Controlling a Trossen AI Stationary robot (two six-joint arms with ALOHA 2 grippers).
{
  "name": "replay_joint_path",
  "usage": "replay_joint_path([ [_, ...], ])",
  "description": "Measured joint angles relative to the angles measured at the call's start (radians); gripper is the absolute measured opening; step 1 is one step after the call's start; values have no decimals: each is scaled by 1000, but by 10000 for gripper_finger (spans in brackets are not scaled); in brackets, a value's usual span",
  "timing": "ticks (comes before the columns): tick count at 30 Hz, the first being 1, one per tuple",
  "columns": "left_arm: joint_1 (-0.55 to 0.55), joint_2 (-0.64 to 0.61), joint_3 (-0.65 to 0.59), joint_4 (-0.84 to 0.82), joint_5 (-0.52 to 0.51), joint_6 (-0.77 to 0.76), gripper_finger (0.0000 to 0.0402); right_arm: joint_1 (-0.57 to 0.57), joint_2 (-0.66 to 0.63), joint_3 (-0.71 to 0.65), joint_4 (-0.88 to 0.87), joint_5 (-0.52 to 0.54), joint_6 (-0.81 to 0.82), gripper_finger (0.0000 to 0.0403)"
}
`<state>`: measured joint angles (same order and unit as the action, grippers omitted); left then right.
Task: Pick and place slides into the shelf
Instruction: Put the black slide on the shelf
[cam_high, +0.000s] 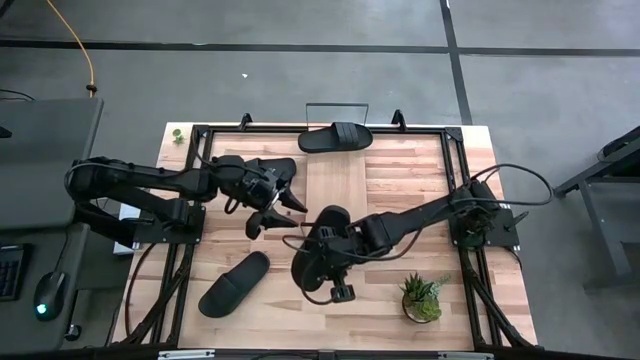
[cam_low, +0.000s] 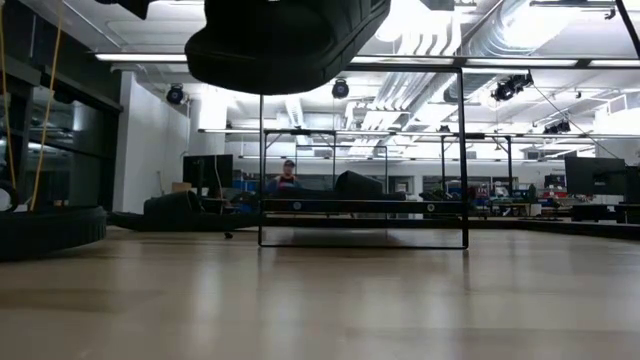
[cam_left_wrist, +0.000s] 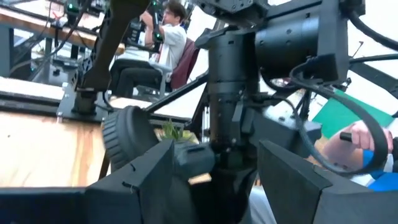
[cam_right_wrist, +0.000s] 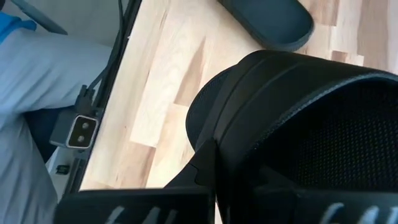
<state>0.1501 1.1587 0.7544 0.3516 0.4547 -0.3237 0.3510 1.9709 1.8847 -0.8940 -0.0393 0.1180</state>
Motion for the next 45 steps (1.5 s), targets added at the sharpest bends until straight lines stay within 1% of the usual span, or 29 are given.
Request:
replay_joint_path([
  [5,0,3,0,-2,-7,-14,211,-10,0,0,17,-23,-34,0],
  [9,0,3,0,-19,-47,-14,211,-11,0,2,47,-30,-48,0],
  [15,0,21,0,-27,-89,-15,211,-11,0,65,25,-29,-59,0],
  [19,1,59,0,6,-121,-27,211,-4,0,113,28,-16,-78,0],
  [25,1,72,0,72,-117,-34,211,-4,0,114,-3,-14,-74,0],
  [35,1,71,1,62,-109,-46,211,-4,8,111,-6,-17,-74,0],
  [45,1,70,1,64,-109,-48,211,-6,8,111,41,-31,-100,0],
])
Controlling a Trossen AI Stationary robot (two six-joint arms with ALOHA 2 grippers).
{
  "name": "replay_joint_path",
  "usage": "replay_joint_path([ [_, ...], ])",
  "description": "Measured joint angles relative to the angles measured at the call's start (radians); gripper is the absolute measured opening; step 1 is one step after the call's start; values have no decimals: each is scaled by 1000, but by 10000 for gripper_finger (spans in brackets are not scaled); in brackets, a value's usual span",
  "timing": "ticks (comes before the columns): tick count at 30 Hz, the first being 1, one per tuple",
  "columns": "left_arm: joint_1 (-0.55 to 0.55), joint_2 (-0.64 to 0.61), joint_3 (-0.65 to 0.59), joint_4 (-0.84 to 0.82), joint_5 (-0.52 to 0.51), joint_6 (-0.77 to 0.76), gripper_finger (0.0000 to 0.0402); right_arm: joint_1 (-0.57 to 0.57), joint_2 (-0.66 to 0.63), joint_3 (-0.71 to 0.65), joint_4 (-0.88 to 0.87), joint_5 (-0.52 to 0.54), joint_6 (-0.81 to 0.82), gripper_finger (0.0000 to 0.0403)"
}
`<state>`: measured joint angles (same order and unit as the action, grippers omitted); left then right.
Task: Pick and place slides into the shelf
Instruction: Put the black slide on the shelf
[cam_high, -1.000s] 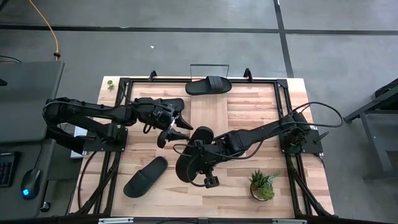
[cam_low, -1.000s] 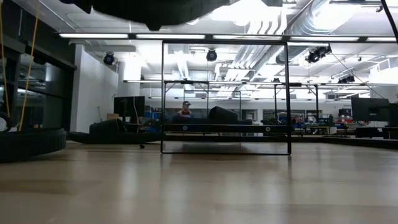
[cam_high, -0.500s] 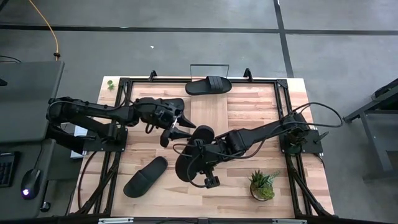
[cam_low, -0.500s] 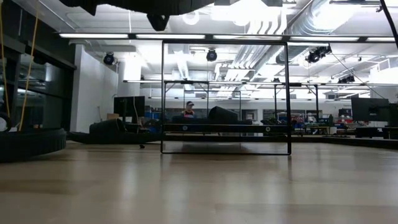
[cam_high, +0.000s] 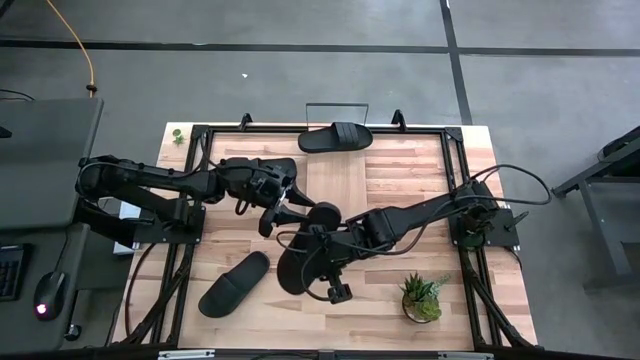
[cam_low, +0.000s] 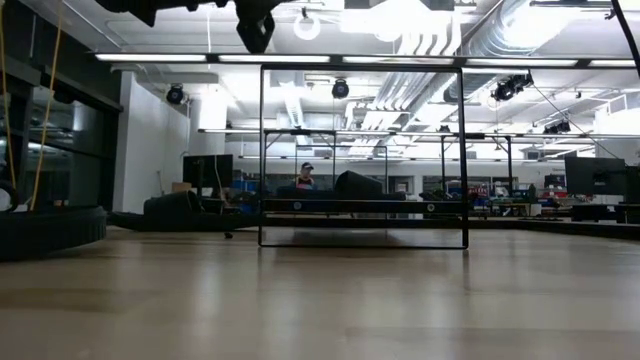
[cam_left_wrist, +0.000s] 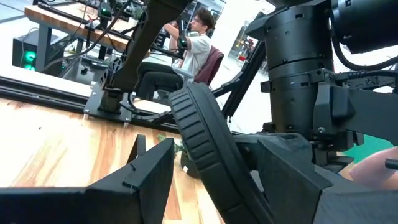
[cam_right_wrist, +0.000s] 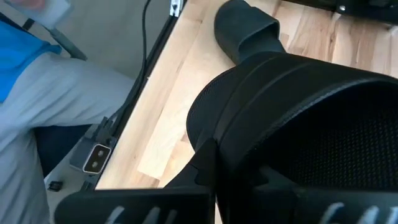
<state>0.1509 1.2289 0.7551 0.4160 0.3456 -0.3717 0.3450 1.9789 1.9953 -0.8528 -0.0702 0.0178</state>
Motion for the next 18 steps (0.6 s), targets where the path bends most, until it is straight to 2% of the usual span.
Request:
replay_joint_path([
  [18,0,22,4,5,-8,-2,211,-41,23,-1,1,-49,-22,0],
])
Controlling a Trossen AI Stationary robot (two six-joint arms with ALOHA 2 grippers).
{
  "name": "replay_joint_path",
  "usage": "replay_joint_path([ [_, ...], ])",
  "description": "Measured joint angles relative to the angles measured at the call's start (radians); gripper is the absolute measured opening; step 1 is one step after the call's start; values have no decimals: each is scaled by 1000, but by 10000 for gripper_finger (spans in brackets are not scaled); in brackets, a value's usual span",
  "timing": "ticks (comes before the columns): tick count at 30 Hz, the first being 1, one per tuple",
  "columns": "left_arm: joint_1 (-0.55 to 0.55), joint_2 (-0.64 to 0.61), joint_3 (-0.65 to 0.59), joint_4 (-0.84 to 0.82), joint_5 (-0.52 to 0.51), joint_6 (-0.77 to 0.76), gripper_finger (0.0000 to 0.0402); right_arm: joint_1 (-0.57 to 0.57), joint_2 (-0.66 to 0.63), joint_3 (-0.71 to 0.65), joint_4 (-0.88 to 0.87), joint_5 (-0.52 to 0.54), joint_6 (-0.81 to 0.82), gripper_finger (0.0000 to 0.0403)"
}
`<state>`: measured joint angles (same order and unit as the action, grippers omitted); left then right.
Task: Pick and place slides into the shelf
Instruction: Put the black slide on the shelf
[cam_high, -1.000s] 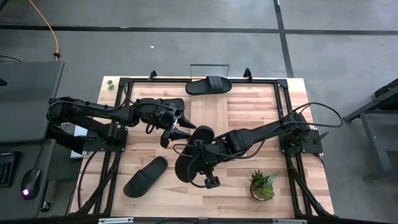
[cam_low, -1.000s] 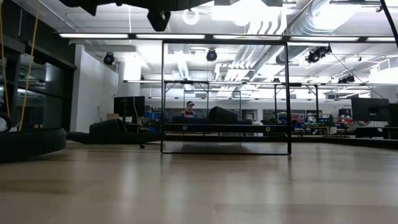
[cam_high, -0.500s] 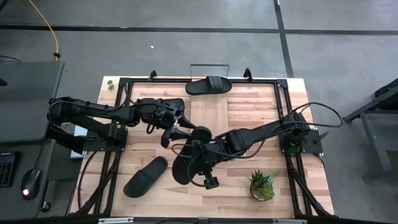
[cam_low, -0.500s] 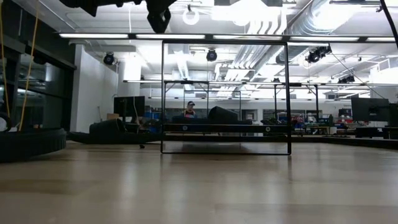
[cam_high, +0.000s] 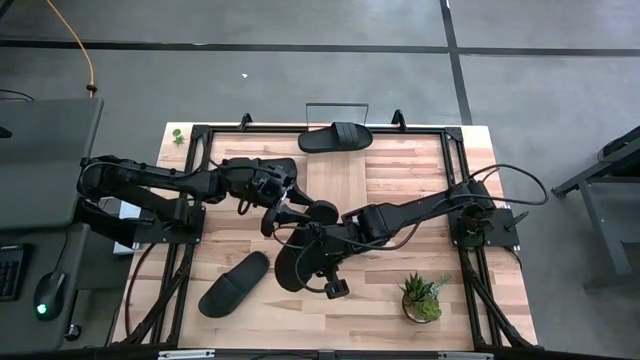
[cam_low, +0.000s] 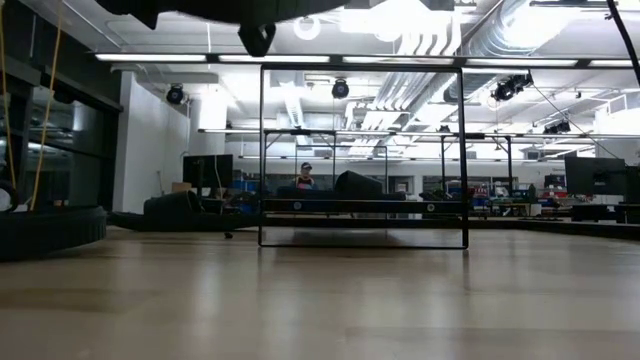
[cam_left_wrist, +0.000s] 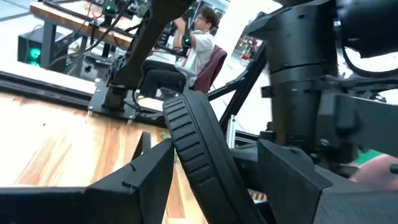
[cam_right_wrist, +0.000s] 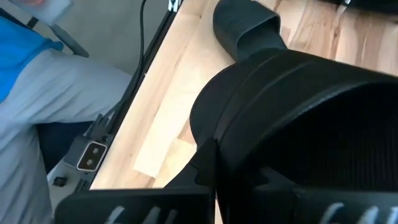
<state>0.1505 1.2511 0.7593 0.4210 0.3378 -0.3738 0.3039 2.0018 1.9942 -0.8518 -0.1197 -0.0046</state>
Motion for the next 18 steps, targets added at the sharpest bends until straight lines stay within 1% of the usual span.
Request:
replay_joint_path([
  [3,1,30,24,-14,18,-1,211,-8,12,0,-7,-4,-2,0],
  [9,1,130,96,-30,49,2,211,-11,15,0,-15,-19,-5,0],
  [15,0,161,131,-63,60,33,211,-1,17,0,-8,-11,-8,0],
  [18,0,161,132,-62,69,36,198,8,17,0,3,-3,-5,0],
])
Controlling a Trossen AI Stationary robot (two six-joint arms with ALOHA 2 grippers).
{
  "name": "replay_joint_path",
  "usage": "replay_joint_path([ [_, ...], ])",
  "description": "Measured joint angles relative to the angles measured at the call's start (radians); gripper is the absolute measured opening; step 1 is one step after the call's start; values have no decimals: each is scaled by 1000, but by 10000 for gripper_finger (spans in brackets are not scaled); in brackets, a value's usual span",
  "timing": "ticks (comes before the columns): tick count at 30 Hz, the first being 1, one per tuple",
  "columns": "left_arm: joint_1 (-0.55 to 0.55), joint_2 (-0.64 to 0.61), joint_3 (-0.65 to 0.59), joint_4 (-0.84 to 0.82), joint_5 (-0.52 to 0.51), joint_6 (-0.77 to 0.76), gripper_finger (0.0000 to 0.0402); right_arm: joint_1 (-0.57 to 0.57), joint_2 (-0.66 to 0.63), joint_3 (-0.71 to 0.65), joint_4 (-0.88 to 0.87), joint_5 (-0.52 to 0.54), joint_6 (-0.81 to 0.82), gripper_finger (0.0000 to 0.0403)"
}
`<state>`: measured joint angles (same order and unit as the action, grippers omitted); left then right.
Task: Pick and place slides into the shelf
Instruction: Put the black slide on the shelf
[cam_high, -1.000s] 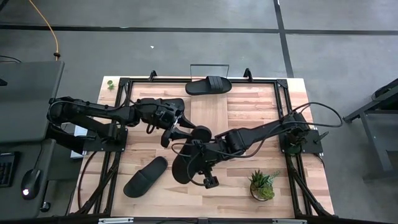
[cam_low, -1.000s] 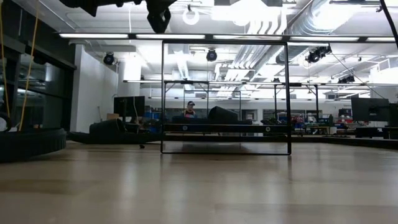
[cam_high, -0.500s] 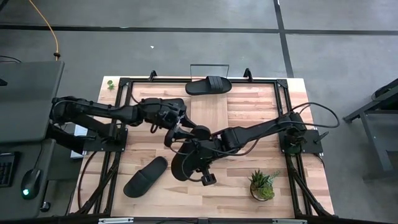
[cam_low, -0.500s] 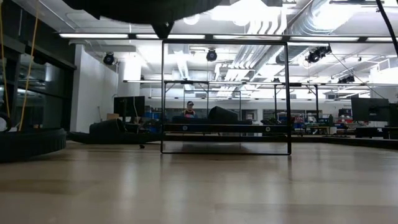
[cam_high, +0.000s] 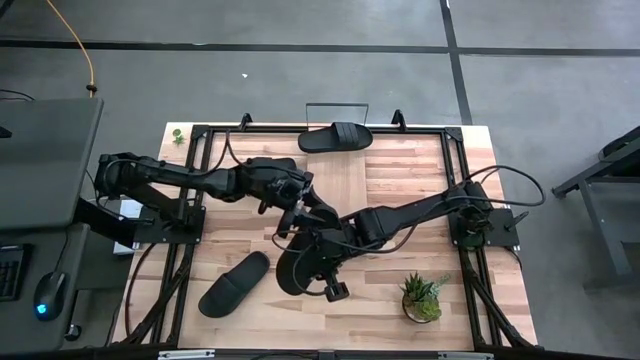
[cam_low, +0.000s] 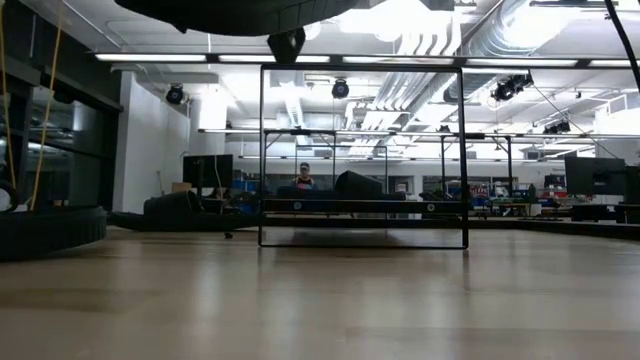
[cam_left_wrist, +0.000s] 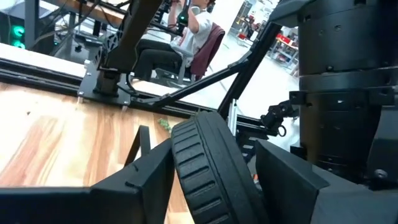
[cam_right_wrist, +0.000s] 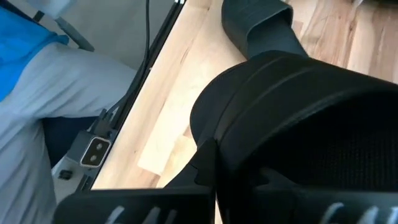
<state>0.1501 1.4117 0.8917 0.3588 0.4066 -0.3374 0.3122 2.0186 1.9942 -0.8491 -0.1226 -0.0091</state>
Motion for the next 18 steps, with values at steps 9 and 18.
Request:
replay_joint_path([
  [9,0,0,0,-3,5,23,86,2,0,0,1,20,10,0],
  [18,0,0,0,-4,6,42,61,2,0,0,4,14,31,29],
])
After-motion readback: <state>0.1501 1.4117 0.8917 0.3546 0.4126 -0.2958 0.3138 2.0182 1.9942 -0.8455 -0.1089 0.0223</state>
